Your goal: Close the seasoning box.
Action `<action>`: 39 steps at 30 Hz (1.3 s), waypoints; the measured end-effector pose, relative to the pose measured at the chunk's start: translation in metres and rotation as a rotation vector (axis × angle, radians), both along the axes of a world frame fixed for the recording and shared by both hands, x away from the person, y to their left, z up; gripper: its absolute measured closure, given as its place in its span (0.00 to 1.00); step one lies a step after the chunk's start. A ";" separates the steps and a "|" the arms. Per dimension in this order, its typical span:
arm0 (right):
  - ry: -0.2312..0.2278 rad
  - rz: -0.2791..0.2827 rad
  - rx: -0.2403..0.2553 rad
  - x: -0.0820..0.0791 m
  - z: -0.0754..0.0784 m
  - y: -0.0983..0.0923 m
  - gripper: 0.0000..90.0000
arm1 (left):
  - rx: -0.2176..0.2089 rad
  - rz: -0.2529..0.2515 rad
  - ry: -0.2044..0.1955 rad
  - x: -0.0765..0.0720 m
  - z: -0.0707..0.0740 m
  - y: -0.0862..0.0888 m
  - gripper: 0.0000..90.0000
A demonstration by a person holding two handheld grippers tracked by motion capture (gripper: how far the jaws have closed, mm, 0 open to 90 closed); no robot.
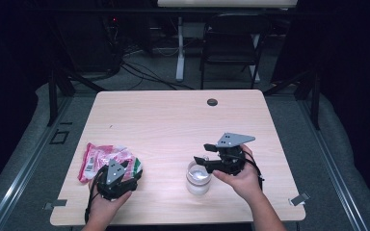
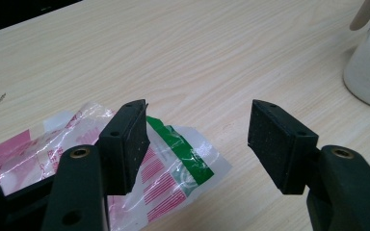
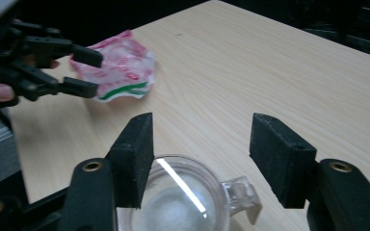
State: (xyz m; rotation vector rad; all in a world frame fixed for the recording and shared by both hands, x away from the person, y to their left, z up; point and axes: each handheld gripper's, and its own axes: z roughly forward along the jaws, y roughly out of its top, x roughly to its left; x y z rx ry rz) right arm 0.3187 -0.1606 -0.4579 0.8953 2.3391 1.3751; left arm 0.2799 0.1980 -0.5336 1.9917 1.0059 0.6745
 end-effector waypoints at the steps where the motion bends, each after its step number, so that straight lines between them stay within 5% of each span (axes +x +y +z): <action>1: 0.000 -0.015 -0.011 0.000 -0.001 -0.001 0.44 | -0.004 0.001 0.001 0.000 0.000 0.001 0.43; 8: -0.015 -0.153 0.008 -0.004 -0.006 -0.026 0.44 | -0.011 0.007 0.004 0.000 0.000 0.002 0.43; 25: 0.078 -0.366 -0.006 -0.022 -0.049 -0.091 0.44 | 0.001 0.005 0.016 0.003 -0.004 0.002 0.43; 39: 0.123 -0.405 -0.046 -0.019 -0.088 -0.111 0.46 | -0.011 0.001 0.026 0.003 -0.004 0.002 0.43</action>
